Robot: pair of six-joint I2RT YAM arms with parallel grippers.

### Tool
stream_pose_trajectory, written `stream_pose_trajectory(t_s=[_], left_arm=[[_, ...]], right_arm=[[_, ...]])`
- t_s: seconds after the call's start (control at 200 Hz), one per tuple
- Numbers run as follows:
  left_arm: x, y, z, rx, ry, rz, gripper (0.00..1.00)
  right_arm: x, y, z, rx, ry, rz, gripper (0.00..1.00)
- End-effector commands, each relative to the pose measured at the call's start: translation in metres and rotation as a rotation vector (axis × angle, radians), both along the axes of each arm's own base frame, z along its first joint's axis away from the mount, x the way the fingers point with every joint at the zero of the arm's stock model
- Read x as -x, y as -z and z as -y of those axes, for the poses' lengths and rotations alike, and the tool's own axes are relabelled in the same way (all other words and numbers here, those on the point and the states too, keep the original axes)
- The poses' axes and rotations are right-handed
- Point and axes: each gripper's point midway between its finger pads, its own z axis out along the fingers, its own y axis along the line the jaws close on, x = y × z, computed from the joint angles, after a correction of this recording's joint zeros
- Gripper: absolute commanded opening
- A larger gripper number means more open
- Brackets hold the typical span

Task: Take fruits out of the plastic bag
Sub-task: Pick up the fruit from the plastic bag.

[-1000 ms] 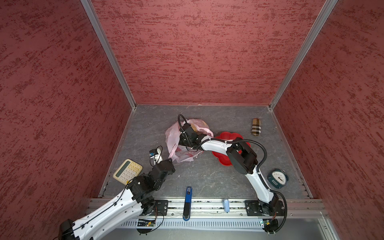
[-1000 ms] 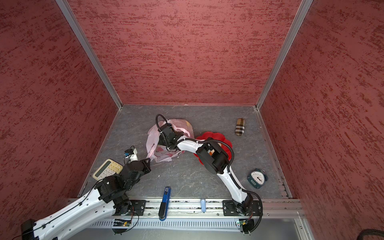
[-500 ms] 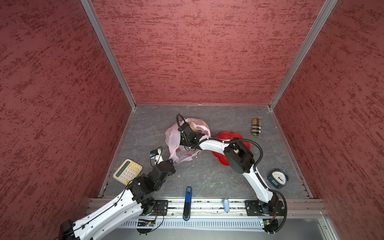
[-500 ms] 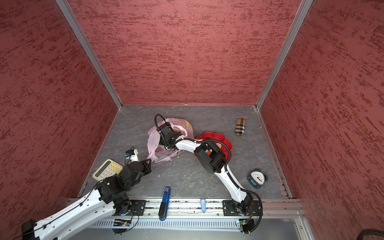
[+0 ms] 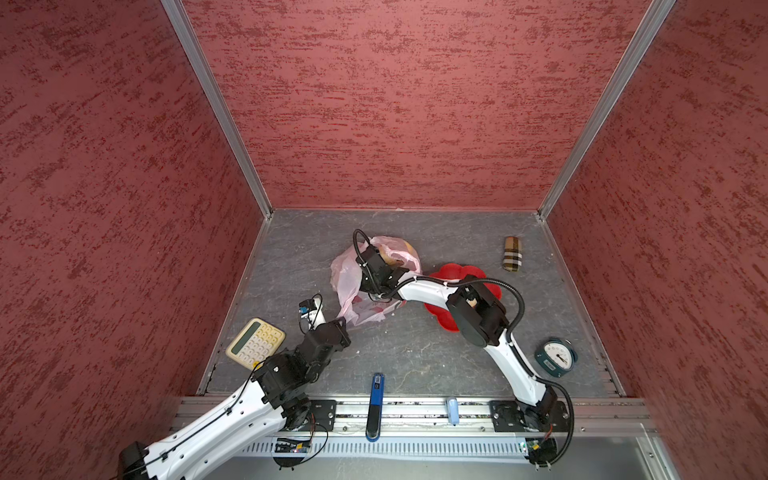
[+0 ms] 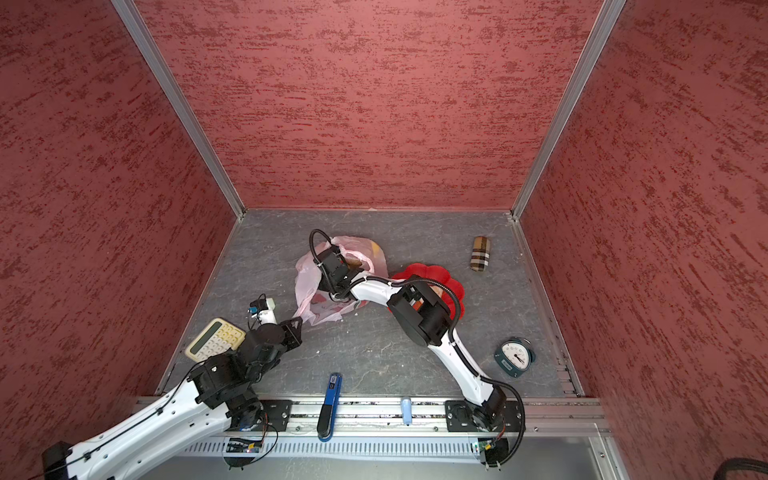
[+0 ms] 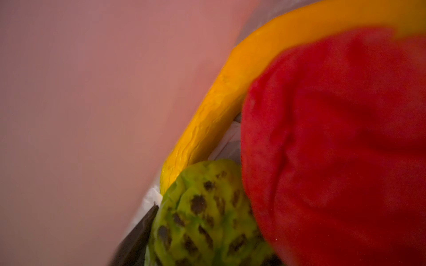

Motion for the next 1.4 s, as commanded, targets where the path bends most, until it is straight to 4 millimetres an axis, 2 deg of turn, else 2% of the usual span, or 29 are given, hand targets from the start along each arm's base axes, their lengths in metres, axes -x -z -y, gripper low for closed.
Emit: stream_pose_trajectory(t_s=[0.0,0.19,0.436,0.556,0.816,0.997,1.187,1.237,1.257,1.267,1.287,1.398], left_arm=[[-0.004,-0.003,-0.005,-0.013,-0.023,0.023,0.19],[-0.015,-0.016,-0.010,-0.027,-0.025,0.065,0.20],[-0.025,-0.026,-0.006,-0.048,0.020,0.080,0.19],[-0.027,-0.028,-0.004,-0.043,0.018,0.084,0.19],[-0.033,-0.030,-0.002,-0.030,0.008,0.099,0.19],[-0.039,-0.030,0.004,-0.025,0.016,0.094,0.19],[-0.042,-0.028,0.009,-0.016,0.025,0.084,0.19],[-0.042,-0.029,0.009,-0.016,0.026,0.086,0.19],[-0.042,-0.029,0.009,-0.015,0.025,0.087,0.19],[-0.042,-0.030,0.009,-0.014,0.024,0.088,0.19],[-0.042,-0.030,0.009,-0.017,0.023,0.088,0.19],[-0.042,-0.032,0.006,-0.023,0.017,0.093,0.20]], right_arm=[[0.005,-0.028,0.006,-0.015,-0.003,0.048,0.57],[0.024,-0.058,0.025,-0.028,-0.030,0.082,0.53],[0.054,-0.094,0.039,-0.035,-0.088,0.121,0.52],[0.066,-0.118,0.043,-0.030,-0.120,0.156,0.52],[0.096,-0.186,0.059,-0.030,-0.230,0.247,0.51],[0.114,-0.247,0.079,-0.039,-0.287,0.365,0.51],[0.115,-0.317,0.124,0.013,-0.206,0.523,0.51],[0.112,-0.330,0.142,0.031,-0.161,0.550,0.51],[0.107,-0.328,0.147,0.048,-0.142,0.550,0.51],[0.110,-0.338,0.155,0.036,-0.128,0.566,0.51],[0.110,-0.345,0.164,0.037,-0.108,0.577,0.51],[0.099,-0.356,0.219,0.081,0.033,0.593,0.51]])
